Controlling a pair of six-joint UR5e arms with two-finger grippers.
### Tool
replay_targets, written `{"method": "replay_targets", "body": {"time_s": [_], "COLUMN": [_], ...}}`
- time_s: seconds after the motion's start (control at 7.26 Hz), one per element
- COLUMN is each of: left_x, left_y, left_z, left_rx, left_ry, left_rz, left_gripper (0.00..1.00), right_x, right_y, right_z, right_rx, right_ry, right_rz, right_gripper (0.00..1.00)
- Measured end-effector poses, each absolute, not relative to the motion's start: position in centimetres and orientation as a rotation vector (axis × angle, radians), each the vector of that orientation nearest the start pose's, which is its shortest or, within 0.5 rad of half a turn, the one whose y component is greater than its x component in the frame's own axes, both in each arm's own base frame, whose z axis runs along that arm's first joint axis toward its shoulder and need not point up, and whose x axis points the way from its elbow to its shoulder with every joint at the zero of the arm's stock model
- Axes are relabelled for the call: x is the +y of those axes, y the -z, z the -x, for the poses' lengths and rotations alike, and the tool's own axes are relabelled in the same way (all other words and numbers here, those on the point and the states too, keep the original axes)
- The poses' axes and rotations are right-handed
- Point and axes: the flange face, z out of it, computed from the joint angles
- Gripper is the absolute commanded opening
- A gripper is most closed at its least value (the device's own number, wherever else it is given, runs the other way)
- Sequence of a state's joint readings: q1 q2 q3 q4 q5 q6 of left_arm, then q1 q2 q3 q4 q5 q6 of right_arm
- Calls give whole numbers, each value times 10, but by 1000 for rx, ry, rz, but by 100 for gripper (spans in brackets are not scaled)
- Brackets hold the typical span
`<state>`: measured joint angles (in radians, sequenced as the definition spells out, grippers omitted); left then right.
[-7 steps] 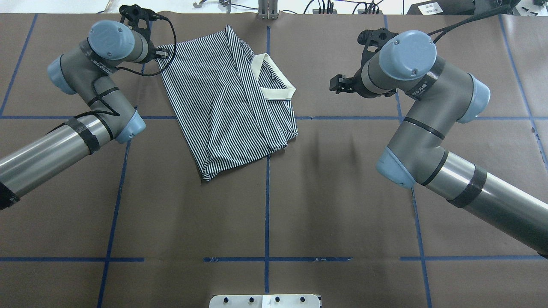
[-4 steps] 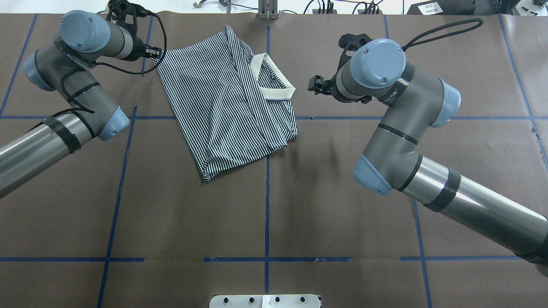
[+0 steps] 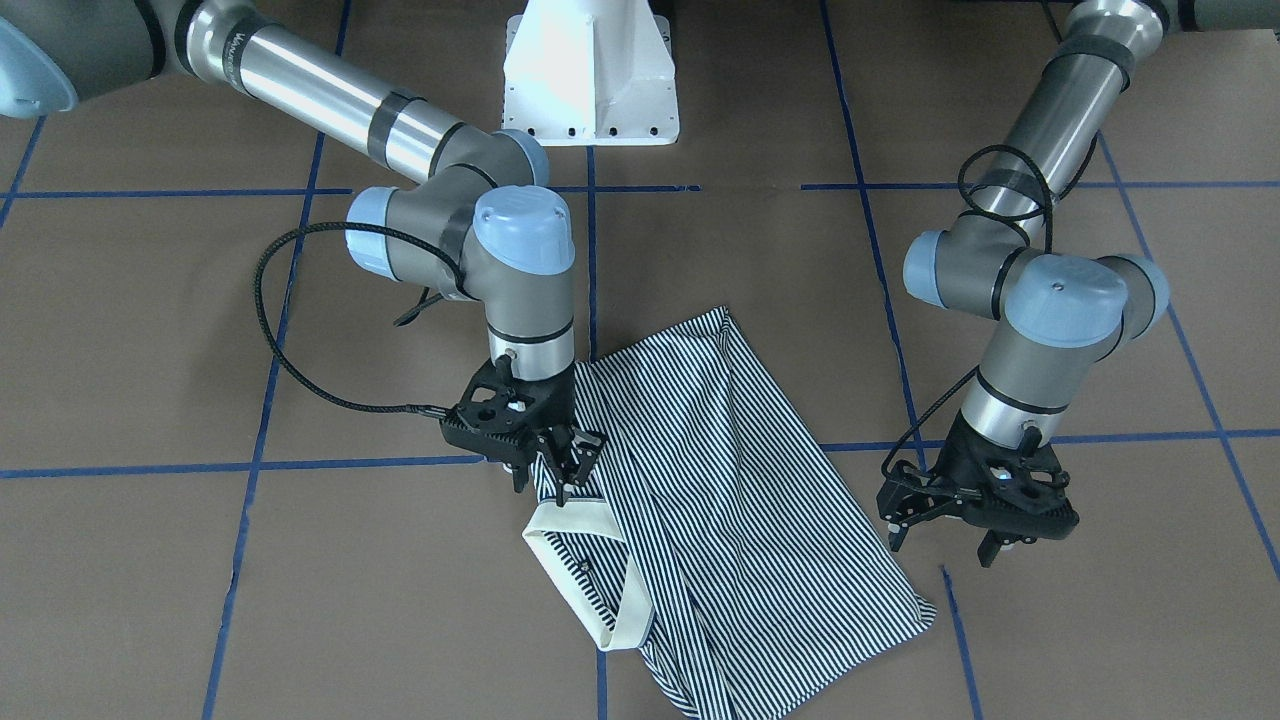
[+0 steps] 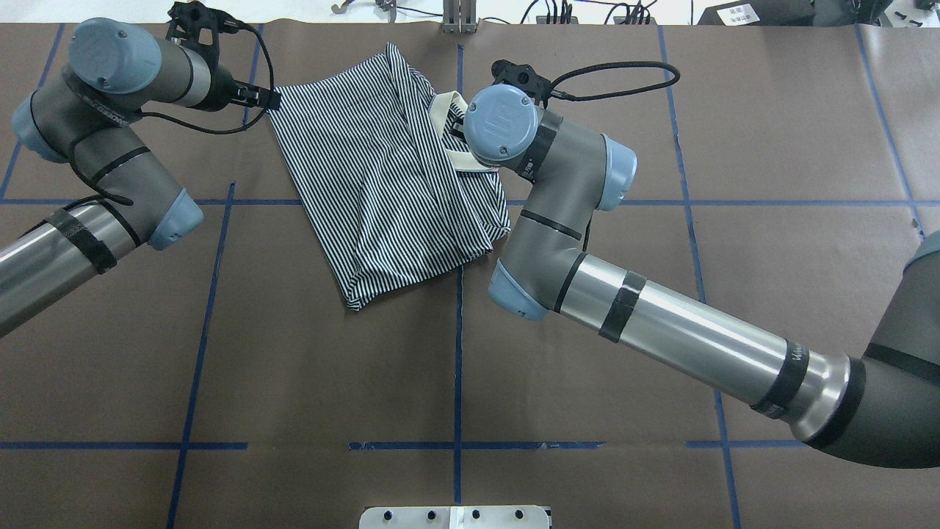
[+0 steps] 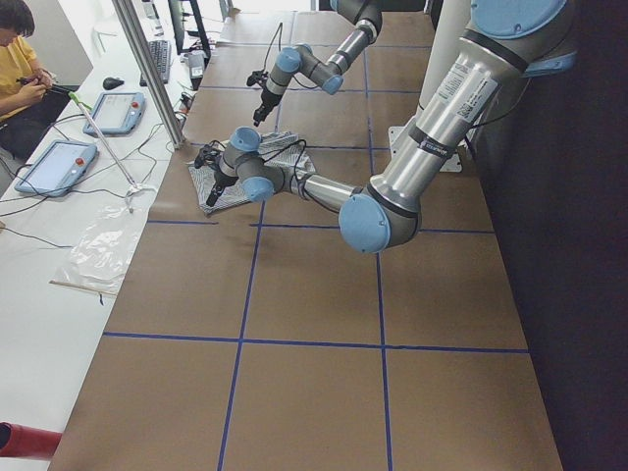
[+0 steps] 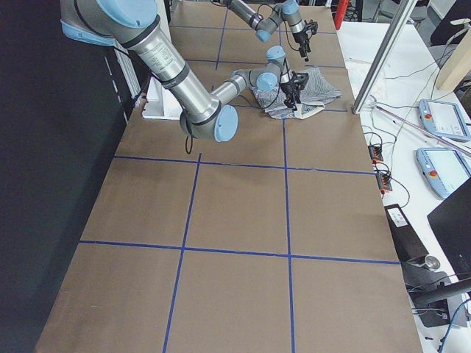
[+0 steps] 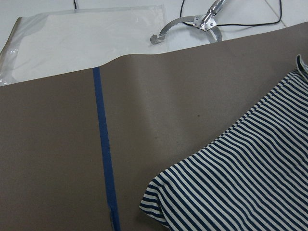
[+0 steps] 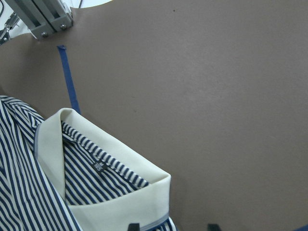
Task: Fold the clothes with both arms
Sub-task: 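Reach the right gripper to the cream collar and grasp it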
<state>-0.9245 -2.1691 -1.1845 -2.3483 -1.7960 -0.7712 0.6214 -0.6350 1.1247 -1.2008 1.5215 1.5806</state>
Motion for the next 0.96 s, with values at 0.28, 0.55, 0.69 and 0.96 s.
{"method": "replay_targets", "body": {"time_s": [0.28,0.55,0.69,0.96], "left_x": [-671,-671,-671,-670], "left_y": [-402,-402,-402,-402], "left_z": [-370,-371,-371,-372], "left_rx": [799,798,798,799], "left_ry": [3,1,1,0], "left_rz": [-611,-609,-609,-609], "left_gripper": [100,100,100,100], "right_x": [-602,-602,-600,-594], "right_y": [-229,-237,-242,-246], "right_z": [609,613,616,622], "right_rx": [-821,-807,-799,-791], "right_ry": [-621,-619,-618,-620], "right_rz": [-317,-322,-327,-336], "right_gripper": [56,57,57,57]}}
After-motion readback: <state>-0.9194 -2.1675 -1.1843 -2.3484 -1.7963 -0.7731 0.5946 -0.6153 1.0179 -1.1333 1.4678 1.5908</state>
